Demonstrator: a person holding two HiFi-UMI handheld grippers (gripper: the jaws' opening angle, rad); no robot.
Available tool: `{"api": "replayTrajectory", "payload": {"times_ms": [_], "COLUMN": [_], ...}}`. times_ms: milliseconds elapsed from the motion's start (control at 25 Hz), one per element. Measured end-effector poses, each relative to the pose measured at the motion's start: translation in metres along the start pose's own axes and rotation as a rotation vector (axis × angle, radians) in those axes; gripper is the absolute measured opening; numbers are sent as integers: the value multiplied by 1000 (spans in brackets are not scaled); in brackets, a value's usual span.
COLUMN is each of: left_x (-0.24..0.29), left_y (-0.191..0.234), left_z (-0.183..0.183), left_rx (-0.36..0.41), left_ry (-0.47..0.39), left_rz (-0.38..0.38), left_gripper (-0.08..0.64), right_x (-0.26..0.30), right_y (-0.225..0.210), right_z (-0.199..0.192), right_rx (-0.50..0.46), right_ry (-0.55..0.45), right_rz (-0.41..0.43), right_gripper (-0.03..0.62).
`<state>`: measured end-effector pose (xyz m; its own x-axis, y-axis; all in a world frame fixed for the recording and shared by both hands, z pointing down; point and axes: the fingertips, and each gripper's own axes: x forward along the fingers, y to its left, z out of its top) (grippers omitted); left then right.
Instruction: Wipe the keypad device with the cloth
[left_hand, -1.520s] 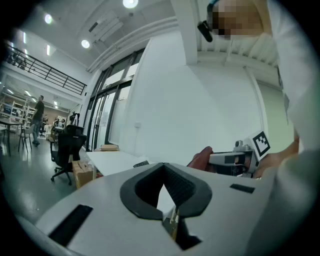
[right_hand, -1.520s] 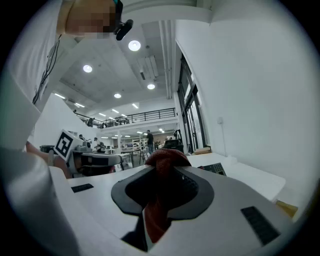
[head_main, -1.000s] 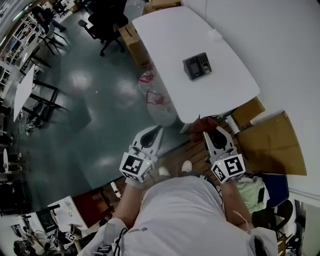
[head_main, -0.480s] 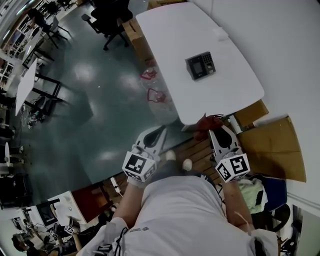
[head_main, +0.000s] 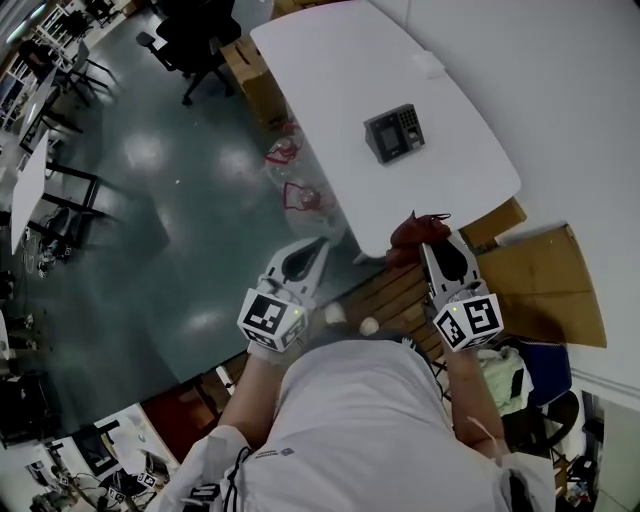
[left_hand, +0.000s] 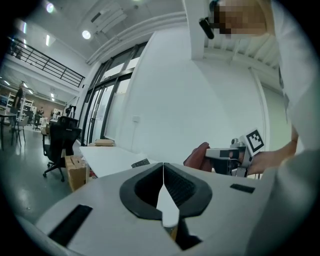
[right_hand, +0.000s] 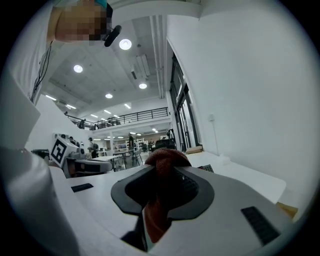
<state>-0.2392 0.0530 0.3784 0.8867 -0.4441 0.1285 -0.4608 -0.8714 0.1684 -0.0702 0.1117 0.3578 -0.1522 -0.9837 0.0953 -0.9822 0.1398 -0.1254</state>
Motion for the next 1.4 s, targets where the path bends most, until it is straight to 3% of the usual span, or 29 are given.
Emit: {"api": "replayTrajectory", "payload": {"times_ms": [520, 760, 1400], "left_x": [29, 78, 208], "left_y": [41, 46, 77], "left_z": [-9, -13, 4], "left_rx": [17, 41, 105], "left_ry": [55, 98, 182], "left_rz": [-33, -12, 159], "left_gripper": [12, 12, 15], "right_x": [57, 93, 192], "right_y": [-46, -84, -202], "right_z": [3, 5, 5], "right_rx": [-49, -64, -92], "right_ry": [26, 41, 118], "right_rz": [-44, 24, 224], "right_gripper": [78, 78, 78]}}
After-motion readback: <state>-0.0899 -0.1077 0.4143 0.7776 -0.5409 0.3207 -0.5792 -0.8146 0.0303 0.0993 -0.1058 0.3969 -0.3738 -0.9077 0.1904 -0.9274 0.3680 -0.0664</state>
